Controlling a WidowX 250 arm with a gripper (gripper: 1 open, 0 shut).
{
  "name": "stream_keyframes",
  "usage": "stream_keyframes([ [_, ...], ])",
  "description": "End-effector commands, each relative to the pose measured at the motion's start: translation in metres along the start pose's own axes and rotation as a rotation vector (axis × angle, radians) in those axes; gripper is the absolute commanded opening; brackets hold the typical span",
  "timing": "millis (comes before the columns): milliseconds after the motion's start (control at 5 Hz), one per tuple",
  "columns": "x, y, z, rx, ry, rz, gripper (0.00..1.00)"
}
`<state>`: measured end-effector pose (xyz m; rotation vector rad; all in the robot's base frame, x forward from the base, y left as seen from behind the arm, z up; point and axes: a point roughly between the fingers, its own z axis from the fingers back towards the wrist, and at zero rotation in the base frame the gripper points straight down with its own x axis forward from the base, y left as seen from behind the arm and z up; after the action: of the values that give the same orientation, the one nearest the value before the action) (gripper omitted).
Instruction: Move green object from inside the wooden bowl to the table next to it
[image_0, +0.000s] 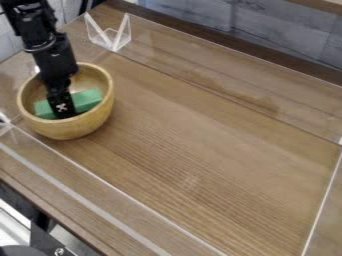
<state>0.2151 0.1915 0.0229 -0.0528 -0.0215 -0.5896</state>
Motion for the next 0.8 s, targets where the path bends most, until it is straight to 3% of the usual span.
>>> stream_keyframes([
  [0,-0.004,0.003,-0.002,0.003,-0.003,0.005,0.00],
  [200,0.005,0.002,-0.006,-0.007,-0.007,-0.023,0.00],
  [600,0.011,-0.014,0.009,-0.025,-0.016,-0.082,0.00],
])
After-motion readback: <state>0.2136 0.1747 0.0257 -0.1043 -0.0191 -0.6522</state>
